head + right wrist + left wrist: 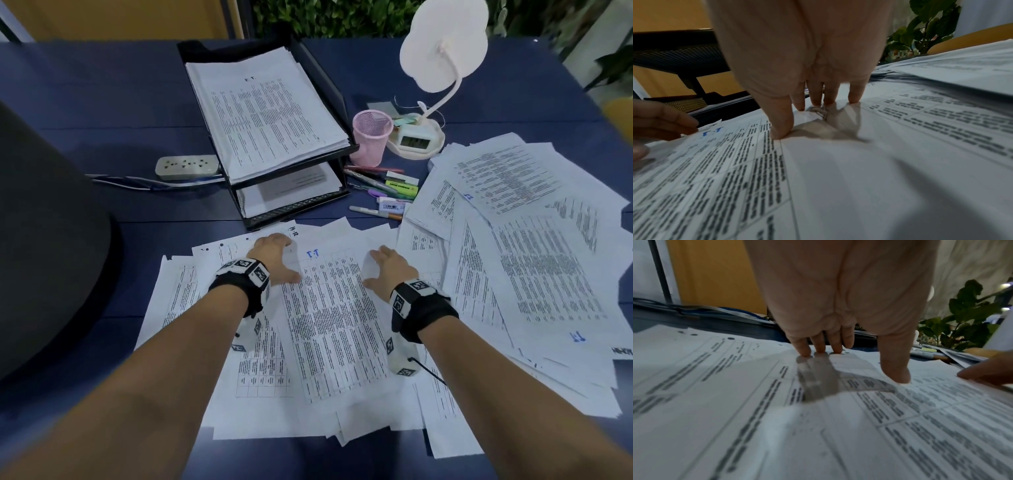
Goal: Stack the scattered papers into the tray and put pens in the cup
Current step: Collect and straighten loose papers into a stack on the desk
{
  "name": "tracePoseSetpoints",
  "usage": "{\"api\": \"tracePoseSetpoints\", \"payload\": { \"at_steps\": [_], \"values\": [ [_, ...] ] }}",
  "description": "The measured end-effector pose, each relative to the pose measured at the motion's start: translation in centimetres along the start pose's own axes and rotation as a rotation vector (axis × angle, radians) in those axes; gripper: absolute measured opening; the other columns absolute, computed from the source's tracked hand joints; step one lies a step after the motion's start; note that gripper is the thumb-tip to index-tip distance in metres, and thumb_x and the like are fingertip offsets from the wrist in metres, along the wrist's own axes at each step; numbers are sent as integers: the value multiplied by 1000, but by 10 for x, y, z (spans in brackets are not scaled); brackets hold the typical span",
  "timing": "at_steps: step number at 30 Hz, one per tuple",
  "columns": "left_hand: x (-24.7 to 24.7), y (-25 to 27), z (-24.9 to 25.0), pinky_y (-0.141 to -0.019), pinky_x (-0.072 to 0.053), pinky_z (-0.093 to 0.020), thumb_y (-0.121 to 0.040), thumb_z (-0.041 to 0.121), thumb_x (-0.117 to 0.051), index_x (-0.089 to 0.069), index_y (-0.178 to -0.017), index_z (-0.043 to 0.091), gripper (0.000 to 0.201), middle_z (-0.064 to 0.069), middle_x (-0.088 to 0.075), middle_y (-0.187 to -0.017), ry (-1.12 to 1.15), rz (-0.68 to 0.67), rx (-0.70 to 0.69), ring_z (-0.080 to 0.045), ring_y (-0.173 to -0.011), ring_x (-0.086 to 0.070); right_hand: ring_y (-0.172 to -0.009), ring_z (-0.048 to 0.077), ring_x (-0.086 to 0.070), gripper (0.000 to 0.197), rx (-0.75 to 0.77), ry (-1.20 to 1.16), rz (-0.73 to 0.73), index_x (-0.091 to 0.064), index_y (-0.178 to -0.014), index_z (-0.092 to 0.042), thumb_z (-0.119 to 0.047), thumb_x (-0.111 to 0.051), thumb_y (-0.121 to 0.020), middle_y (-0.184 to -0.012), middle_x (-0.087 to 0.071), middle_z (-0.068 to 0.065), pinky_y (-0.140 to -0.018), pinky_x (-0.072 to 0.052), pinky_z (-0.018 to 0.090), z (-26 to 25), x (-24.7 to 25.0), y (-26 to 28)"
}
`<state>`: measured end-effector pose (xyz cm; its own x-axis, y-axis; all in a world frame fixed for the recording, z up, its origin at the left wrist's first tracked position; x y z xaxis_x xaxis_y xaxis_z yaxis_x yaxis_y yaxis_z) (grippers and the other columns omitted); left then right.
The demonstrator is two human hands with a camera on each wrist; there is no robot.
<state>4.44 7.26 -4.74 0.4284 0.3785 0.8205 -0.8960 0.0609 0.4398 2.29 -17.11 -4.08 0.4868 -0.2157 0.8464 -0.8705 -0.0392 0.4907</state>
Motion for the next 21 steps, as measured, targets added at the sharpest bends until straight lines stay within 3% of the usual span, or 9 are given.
{"api": "tracePoseSetpoints", "payload": {
  "at_steps": [2, 5, 12, 15, 18, 21],
  "values": [
    [4, -3, 6, -108, -33, -39, -69, 35, -81, -32, -143, 17, 90, -5, -38, -143, 51, 11, 3, -25, -132, -33, -139, 23, -26, 63, 0, -7, 8, -27, -144, -21, -39, -55, -90, -153, -20, 0, -109, -31, 42, 1, -1, 0],
    [7, -9, 13, -108, -34, -43, -69, 41, -79, -27, -146, 17, 96, -6, -36, -144, -17, -24, 20, -27, -133, -31, -138, 23, -28, 63, 2, -11, 23, -29, -143, -20, -39, -56, -89, -151, -23, 1, -108, -31, 42, 1, -2, 0],
    [14, -14, 20, -99, -41, -40, -71, 51, -73, -42, -137, 19, 79, -8, -45, -134, -193, -98, 29, -28, -125, -41, -138, 22, -27, 66, 3, -34, 41, -28, -144, -21, -39, -58, -88, -153, -22, 1, -109, -30, 42, 3, -3, -1],
    [15, -13, 19, -101, -42, -38, -76, 41, -73, -35, -142, 16, 80, -10, -43, -141, -137, -101, 46, -28, -126, -44, -141, 21, -25, 71, -14, -56, 38, -24, -146, -23, -40, -60, -87, -156, -16, -3, -111, -28, 42, 5, -5, -3],
    [23, -10, 13, -95, -46, -33, -77, 33, -74, -42, -137, 12, 71, -9, -49, -137, -95, -95, 61, -26, -119, -51, -139, 21, -27, 73, -17, -79, 54, -23, -146, -22, -38, -61, -86, -155, -20, -2, -110, -29, 42, 5, -5, -4],
    [29, -3, 6, -97, -41, -29, -79, 31, -73, -46, -137, 9, 67, -8, -49, -139, -87, -86, 56, -24, -125, -49, -136, 25, -33, 75, -29, -129, 40, -22, -146, -21, -36, -63, -84, -152, -27, 1, -108, -34, 44, 4, -2, -5]
  ]
}}
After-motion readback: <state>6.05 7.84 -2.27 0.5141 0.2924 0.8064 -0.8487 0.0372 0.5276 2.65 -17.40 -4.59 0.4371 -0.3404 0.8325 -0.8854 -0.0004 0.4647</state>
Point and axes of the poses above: each hand's wrist, its own y-axis away from the middle knuckle, its own x-axis out of the back of the hand, z = x × y, the point moved 2 cm from there along -y, towards the middle knuckle
